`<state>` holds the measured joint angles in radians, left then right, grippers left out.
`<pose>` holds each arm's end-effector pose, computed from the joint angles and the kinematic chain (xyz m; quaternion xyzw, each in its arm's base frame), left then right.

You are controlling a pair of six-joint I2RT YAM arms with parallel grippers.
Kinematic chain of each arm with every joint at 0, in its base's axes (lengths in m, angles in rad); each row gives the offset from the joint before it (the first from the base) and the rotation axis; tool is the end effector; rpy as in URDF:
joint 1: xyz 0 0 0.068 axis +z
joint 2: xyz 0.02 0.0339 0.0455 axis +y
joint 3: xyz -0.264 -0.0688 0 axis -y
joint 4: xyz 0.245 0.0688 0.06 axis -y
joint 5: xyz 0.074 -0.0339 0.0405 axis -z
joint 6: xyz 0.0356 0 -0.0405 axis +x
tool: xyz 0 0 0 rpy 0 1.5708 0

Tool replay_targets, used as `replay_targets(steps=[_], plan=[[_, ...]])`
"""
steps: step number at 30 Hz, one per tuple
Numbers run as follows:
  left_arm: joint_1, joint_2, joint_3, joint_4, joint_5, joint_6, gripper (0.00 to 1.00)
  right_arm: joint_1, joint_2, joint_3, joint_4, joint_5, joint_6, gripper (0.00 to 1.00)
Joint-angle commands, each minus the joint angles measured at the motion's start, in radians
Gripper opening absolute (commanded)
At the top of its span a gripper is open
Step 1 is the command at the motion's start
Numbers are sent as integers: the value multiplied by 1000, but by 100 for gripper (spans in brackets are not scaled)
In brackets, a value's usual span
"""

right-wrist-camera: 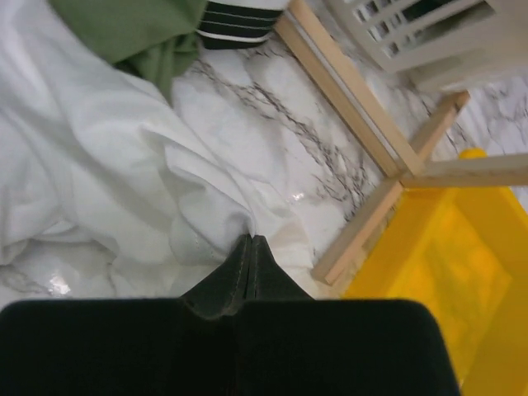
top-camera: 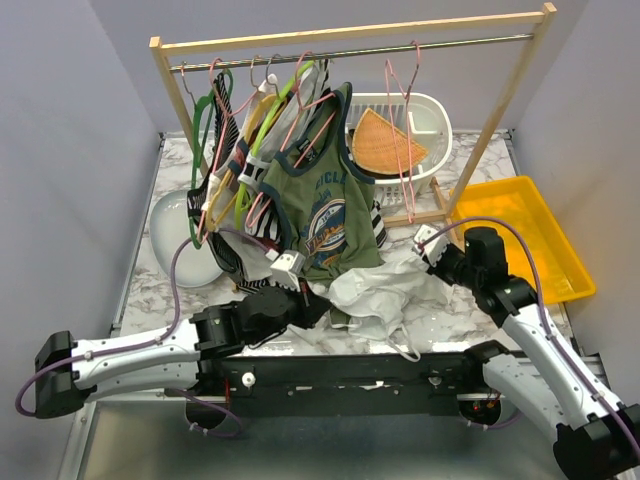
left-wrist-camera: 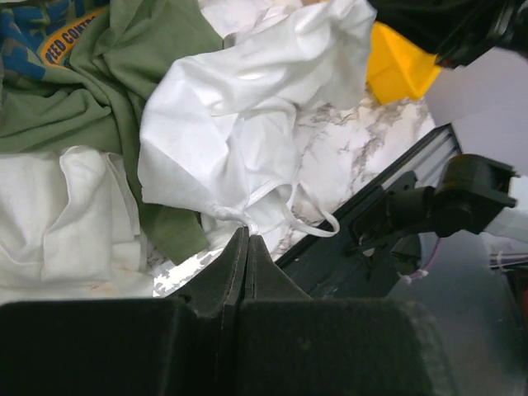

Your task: Place the tank top on the hanger

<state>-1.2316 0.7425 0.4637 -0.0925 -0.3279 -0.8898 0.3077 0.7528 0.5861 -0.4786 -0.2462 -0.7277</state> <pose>0.0700 -0.1640 0.2432 0.0477 0.8182 -0.4202 0.3895 0.1552 0.0584 0.2472 -0.4871 0.7446 0.0151 0.4562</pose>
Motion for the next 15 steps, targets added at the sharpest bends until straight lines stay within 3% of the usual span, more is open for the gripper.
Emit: replay_targets(steps=[1, 7, 9, 10, 11, 12, 14, 15], plan=[[15, 142, 38, 71, 27, 135, 0, -21, 80, 21, 173, 301, 111, 1], [27, 276, 98, 11, -72, 183, 0, -116, 143, 83, 198, 297, 186, 1], [27, 273, 96, -32, -105, 180, 1, -139, 135, 92, 155, 210, 194, 17], [26, 259, 95, -41, -97, 183, 6, -156, 123, 96, 137, 173, 188, 26], [26, 249, 95, -53, -85, 190, 14, -160, 106, 98, 118, 141, 185, 46], [26, 236, 92, -56, -62, 195, 43, -162, 59, 101, 69, 74, 174, 56], [26, 190, 92, -56, 36, 224, 63, -162, 8, 122, 14, 10, 140, 78], [26, 173, 95, -58, 67, 230, 71, -162, -45, 138, -36, -33, 137, 81]])
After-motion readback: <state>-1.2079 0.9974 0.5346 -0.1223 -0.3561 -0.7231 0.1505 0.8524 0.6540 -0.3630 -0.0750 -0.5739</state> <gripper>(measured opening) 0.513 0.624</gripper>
